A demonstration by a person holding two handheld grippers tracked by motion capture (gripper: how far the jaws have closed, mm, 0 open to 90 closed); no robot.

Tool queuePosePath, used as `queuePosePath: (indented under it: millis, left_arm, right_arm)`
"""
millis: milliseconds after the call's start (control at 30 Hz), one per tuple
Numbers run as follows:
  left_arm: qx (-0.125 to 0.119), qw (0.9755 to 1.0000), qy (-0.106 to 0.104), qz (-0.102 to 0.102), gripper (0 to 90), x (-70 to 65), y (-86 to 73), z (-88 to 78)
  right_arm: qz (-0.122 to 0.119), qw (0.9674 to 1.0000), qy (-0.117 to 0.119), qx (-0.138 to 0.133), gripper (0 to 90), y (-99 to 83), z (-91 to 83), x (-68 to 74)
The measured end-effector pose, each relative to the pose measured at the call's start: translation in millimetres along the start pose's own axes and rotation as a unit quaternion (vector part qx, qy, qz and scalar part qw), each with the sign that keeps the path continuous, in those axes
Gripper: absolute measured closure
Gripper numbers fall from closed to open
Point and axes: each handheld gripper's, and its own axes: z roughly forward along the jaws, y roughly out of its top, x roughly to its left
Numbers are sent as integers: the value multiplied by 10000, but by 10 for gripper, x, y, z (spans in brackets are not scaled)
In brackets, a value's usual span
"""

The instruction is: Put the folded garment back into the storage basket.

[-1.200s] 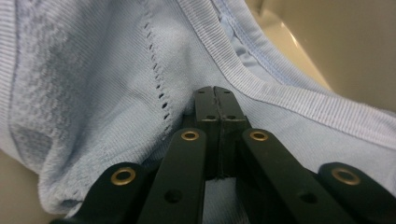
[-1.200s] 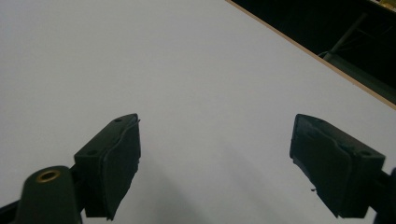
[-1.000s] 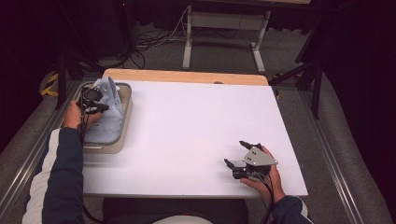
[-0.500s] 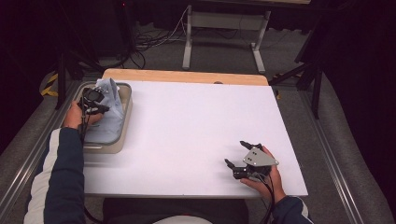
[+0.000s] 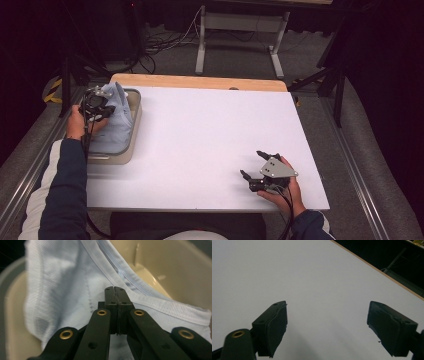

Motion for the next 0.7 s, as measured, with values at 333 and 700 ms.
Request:
queuePosePath:
  millis: [333, 700]
  left_arm:
    - [-591, 9982, 46, -62, 897, 27, -14, -191]
    - [-1015, 9948, -57, -30, 855, -43, -37, -322]
  right_arm:
    - [1, 10000, -8, 2, 175, 0, 3, 0]
    - [-8, 10000, -14, 9, 175, -1, 4, -2]
